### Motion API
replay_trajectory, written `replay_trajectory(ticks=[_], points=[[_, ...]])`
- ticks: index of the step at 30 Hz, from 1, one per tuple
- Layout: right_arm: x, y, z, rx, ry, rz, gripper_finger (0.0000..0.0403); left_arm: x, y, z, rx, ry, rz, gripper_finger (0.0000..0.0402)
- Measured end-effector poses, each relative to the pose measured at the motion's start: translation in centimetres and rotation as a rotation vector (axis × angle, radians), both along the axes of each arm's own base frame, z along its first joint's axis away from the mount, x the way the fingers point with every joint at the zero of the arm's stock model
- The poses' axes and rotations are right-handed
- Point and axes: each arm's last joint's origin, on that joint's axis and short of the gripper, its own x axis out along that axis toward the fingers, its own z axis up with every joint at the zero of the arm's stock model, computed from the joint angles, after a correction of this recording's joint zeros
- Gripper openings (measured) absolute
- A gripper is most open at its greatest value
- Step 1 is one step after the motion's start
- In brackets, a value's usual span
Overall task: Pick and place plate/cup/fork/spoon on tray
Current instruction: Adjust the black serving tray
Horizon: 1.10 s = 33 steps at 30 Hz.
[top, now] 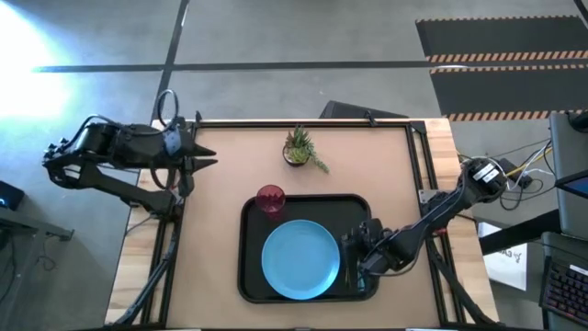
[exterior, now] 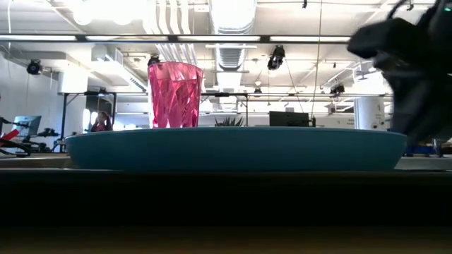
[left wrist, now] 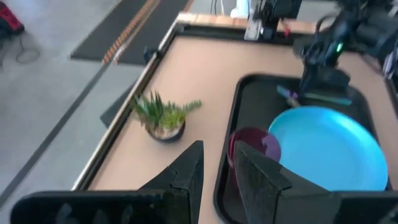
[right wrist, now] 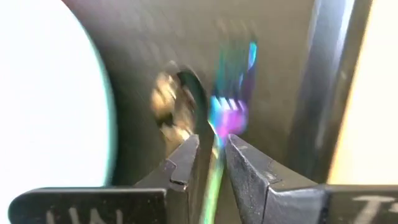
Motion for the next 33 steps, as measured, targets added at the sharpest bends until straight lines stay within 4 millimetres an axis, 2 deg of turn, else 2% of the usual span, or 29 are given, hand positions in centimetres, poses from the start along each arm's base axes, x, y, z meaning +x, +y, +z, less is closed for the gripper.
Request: replay_trajectory(ticks=[5, 8, 10, 20, 24, 29, 33], points=[[0.6, -1.8, 1.6, -0.164, -0.093, 0.042, 0.0043, 0.3, 0.0, -1.6, -0.029, 0.078, 0.051, 0.0073], [1.0, -3.1, 2.3, -0.202, -0.080, 0.088, 0.0016, 0.5, 0.0, -2.8, -0.032, 0.114, 0.080, 0.0073], [1.4, -4.2, 2.3, -0.223, -0.053, 0.107, 0.0010, 0.7, 0.1, -3.5, -0.003, 0.136, 0.116, 0.0073], [2.9, -9.5, 1.3, -0.126, 0.107, 0.228, 0.0008, 1.5, 0.2, -7.8, -0.006, 0.248, 0.223, 0.0073], [3.3, -11.4, 0.4, -0.093, 0.097, 0.269, 0.0008, 1.5, 0.2, -8.1, -0.011, 0.243, 0.229, 0.0073], [3.6, -13.6, -1.4, -0.077, 0.004, 0.295, 0.0008, 1.0, 0.3, -7.4, -0.021, 0.196, 0.228, 0.0073], [3.6, -15.0, -2.0, -0.095, -0.024, 0.292, 0.0008, 0.5, 0.3, -6.9, -0.031, 0.148, 0.227, 0.0073]])
